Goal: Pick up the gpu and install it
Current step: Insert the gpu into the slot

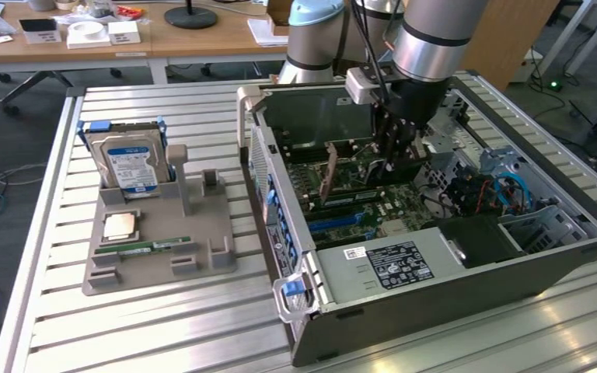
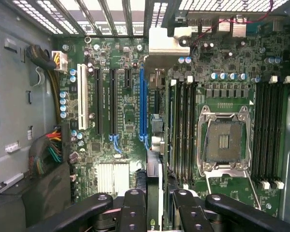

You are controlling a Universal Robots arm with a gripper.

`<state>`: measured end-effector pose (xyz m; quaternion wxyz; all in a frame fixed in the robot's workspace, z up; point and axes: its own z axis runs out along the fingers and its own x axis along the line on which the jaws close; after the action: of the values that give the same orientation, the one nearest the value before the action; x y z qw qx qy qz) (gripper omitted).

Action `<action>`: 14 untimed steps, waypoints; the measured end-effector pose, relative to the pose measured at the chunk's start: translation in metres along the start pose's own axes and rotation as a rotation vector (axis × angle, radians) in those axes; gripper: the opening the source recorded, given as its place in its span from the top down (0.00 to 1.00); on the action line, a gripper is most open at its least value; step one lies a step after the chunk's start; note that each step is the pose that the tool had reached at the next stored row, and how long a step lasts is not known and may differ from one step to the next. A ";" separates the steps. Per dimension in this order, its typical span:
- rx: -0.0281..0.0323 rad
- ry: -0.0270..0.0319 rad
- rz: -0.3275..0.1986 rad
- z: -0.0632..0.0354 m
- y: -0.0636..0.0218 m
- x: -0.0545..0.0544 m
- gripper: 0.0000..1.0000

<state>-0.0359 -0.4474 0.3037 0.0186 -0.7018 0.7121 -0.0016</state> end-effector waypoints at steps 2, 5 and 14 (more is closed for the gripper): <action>-0.0001 0.0001 0.000 0.0000 0.0021 0.000 0.74; 0.0000 0.0001 0.000 0.0000 0.0047 0.000 0.74; 0.0000 0.0001 0.000 0.0002 0.0063 0.004 0.74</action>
<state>-0.0423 -0.4518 0.3033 0.0186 -0.7019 0.7121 -0.0016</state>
